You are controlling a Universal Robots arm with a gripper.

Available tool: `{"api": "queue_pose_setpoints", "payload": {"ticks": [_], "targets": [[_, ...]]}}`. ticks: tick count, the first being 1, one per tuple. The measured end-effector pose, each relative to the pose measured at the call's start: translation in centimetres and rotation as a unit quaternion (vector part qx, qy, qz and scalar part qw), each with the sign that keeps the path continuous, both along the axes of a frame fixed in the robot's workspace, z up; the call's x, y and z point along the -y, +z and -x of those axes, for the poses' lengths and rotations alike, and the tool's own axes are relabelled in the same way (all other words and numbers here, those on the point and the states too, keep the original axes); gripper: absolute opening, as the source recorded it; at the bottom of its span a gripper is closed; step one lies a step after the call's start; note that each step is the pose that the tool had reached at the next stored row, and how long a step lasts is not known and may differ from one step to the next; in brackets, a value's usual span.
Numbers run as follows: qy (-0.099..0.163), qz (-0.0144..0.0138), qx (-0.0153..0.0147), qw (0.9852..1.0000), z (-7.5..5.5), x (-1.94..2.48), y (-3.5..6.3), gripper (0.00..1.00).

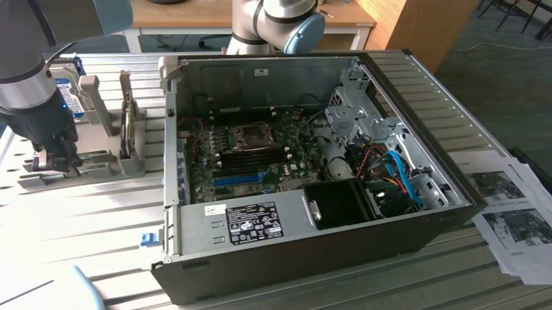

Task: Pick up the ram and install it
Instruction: 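Pick up the ram and move it above insertion slot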

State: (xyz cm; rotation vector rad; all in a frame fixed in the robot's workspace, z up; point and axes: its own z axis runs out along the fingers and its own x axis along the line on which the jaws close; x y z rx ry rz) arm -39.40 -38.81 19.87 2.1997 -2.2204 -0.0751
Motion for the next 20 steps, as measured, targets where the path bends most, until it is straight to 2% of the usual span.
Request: {"api": "queue_pose_setpoints", "payload": {"ticks": [3, 5, 6, 7, 20], "targets": [[0.0, 0.0, 0.0, 1.0, 0.0, 0.0, 0.0, 0.29], [0.0, 0.0, 0.0, 1.0, 0.0, 0.0, 0.0, 0.16], [0.0, 0.0, 0.0, 1.0, 0.0, 0.0, 0.0, 0.16], [0.0, 0.0, 0.0, 1.0, 0.0, 0.0, 0.0, 0.11], [0.0, -0.0001, 0.0002, 1.0, 0.0, 0.0, 0.02, 0.11]]}}
